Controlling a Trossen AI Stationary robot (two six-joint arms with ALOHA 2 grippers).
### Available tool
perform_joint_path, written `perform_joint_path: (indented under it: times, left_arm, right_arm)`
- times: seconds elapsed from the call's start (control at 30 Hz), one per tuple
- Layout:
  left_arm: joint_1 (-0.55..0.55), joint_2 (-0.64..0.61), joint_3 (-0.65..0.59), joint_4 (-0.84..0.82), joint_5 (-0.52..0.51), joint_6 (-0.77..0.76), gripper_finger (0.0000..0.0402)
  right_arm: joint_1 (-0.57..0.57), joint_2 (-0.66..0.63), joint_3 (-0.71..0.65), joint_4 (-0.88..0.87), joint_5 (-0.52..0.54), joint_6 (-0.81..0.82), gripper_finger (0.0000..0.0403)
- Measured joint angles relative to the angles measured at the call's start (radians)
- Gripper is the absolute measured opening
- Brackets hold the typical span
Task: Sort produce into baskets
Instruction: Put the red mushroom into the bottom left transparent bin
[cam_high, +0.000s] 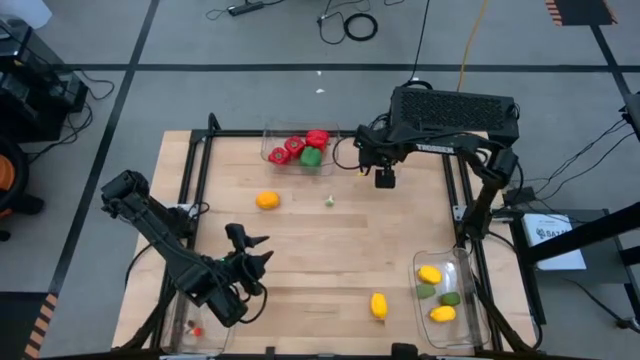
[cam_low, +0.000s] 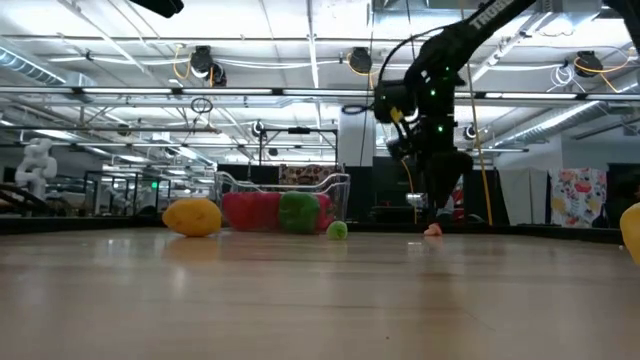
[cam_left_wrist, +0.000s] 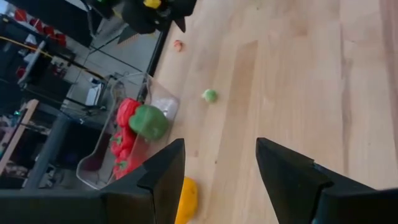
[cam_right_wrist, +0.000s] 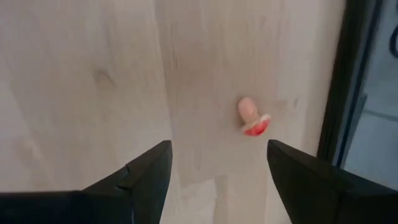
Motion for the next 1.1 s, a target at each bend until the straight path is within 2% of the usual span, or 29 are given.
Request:
perform_joint_path:
  times: [0.13,0.33,0.5,0.6,0.73,0.93,1.1]
  left_arm:
    - [0.0,0.0,0.0,0.001,0.002,0.0,0.0205]
    - [0.0,0.0,0.0,0.0,0.002,0.0,0.0205]
    - [0.001,0.0,0.0,0.0,-0.002,0.001,0.0205]
    - [0.002,0.001,0.0,0.0,-0.004,0.004,0.0205]
    - [0.002,0.001,0.0,-0.001,-0.02,0.008,0.0205]
    - [0.003,0.001,0.0,-0.001,-0.031,0.015,0.0205]
    - [0.003,0.001,0.0,0.0,-0.03,0.011,0.0205]
  right_arm:
    - [0.0,0.035,0.0,-0.016,0.048,0.011,0.0256]
    - [-0.011,0.056,0.0,-0.009,0.046,0.015,0.0251]
    - [-0.024,0.071,0.029,-0.017,0.083,0.145,0.0235]
    - [-0.01,0.07,0.072,-0.029,0.15,0.305,0.0228]
    - [0.039,0.069,0.135,-0.058,0.185,0.519,0.023]
    - [0.066,0.078,0.156,-0.044,0.268,0.85,0.0256]
    - [0.062,0.13,0.155,-0.053,0.286,1.111,0.028]
